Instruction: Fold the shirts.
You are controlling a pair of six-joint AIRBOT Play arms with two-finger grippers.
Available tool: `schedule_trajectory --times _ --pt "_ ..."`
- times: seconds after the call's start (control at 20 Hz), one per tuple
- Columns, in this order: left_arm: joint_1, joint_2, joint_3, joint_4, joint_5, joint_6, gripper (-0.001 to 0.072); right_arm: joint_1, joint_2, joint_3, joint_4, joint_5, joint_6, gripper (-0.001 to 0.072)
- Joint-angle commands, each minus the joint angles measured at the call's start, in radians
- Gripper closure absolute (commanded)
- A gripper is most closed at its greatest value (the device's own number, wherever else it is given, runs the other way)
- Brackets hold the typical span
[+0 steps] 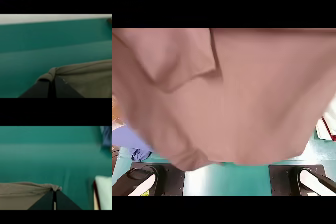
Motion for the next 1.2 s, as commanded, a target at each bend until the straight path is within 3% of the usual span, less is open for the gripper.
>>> schedule_trajectory --times 0.0,0.3,0.45,0.5,0.6,0.75,0.9,1.15 --pt "0.001 -0.138 -0.213 0.013 0.025 -0.005 0.0680 0.103 -0.170 -0.146 -0.070 0.027 0.011 0.0696" --pt "0.052 -0.506 -0.261 -0.009 0.335 -0.002 0.0680 0.117 -0.496 -0.229 -0.064 -0.118 0.010 0.0697" --pt "0.120 -0.620 -0.235 -0.142 0.430 0.008 0.0680 0.119 -0.611 -0.122 -0.064 -0.169 0.010 0.0697" --pt "0.137 -0.635 -0.235 -0.194 0.441 0.047 0.0680 0.119 -0.637 -0.080 -0.064 -0.171 0.010 0.0697" --pt "0.159 -0.644 -0.235 -0.285 0.417 0.157 0.0680 0.119 -0.661 -0.020 -0.064 -0.150 0.010 0.0696" --pt "0.175 -0.644 -0.234 -0.299 0.230 0.284 0.0680 0.119 -0.640 -0.033 -0.066 -0.075 0.006 0.0697" --pt "0.177 -0.644 -0.259 -0.262 0.077 0.312 0.0680 0.121 -0.566 -0.201 -0.065 -0.096 0.006 0.0697" --pt "0.177 -0.644 -0.372 -0.263 0.138 0.295 0.0680 0.150 -0.449 -0.507 -0.053 -0.201 0.006 0.0695"
